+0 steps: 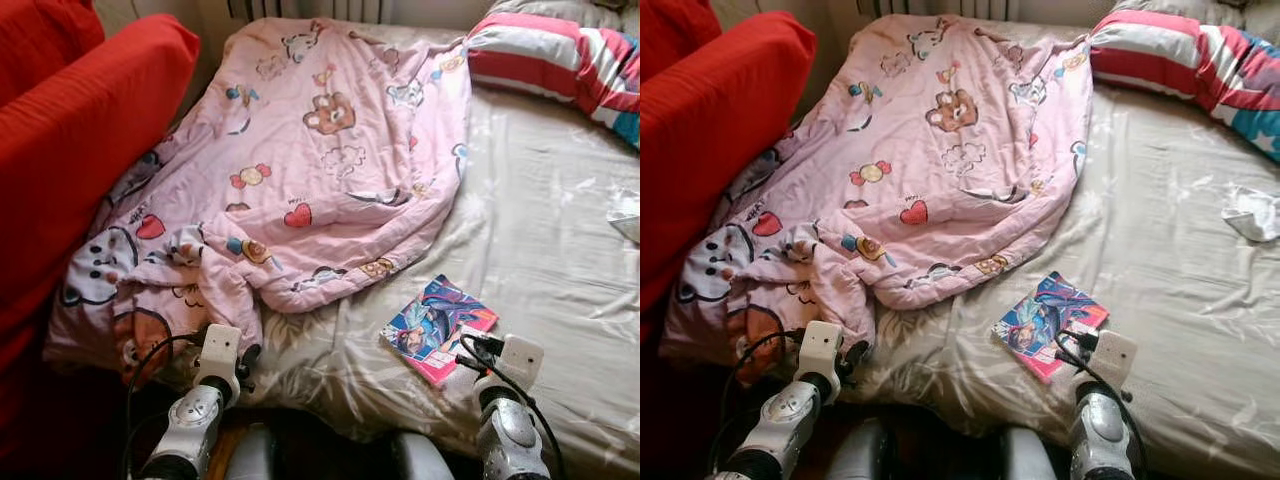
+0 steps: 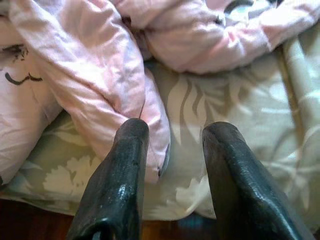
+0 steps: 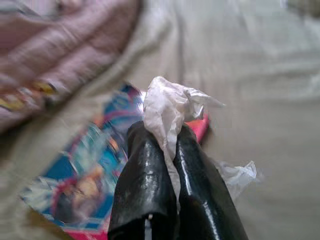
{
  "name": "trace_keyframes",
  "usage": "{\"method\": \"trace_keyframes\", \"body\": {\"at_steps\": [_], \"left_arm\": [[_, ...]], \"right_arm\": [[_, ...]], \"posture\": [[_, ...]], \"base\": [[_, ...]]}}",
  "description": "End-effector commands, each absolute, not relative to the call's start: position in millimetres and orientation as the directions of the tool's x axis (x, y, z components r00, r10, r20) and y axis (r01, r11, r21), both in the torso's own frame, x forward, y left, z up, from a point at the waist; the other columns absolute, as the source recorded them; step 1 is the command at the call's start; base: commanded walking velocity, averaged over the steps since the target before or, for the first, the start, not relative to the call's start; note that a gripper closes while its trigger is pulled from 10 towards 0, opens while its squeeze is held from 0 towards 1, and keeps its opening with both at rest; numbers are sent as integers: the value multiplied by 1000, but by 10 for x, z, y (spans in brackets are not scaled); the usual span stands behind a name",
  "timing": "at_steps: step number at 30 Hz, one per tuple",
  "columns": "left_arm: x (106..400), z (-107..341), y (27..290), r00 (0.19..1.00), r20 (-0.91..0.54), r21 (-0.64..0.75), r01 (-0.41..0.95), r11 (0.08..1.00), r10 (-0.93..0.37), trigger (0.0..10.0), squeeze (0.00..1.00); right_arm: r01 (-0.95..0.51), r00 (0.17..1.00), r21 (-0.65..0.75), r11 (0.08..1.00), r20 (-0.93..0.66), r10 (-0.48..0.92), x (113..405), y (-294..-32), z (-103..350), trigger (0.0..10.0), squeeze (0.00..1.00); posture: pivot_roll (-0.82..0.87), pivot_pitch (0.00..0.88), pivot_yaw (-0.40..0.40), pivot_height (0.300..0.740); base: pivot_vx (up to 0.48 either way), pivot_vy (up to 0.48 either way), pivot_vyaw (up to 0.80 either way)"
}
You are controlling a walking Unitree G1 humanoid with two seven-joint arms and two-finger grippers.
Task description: Clean up the room
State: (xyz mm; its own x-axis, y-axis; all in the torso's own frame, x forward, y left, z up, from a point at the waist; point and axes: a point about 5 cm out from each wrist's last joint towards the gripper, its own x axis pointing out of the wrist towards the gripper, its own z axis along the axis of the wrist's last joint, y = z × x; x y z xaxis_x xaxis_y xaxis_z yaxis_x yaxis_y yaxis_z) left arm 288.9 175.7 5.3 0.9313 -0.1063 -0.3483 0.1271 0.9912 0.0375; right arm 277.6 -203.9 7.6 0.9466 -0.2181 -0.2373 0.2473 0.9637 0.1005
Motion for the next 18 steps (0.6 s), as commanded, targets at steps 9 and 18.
{"method": "trace_keyframes", "body": {"at_steps": [9, 18], "left_arm": [[2846, -60, 1917, 899, -438, -65, -50, 997, 17, 10000, 0], [2803, -138, 1963, 857, -514, -92, -100, 991, 39, 10000, 0]], "right_arm": [[260, 874, 87, 962, -444, -196, 2636, -2170, -177, 10000, 0], [110, 872, -18, 994, -478, -105, 2741, -2089, -139, 10000, 0]], "posture": [[-33, 29, 15, 652], [-34, 0, 16, 652]], "base": [[0, 0, 0], [0, 0, 0]]}}
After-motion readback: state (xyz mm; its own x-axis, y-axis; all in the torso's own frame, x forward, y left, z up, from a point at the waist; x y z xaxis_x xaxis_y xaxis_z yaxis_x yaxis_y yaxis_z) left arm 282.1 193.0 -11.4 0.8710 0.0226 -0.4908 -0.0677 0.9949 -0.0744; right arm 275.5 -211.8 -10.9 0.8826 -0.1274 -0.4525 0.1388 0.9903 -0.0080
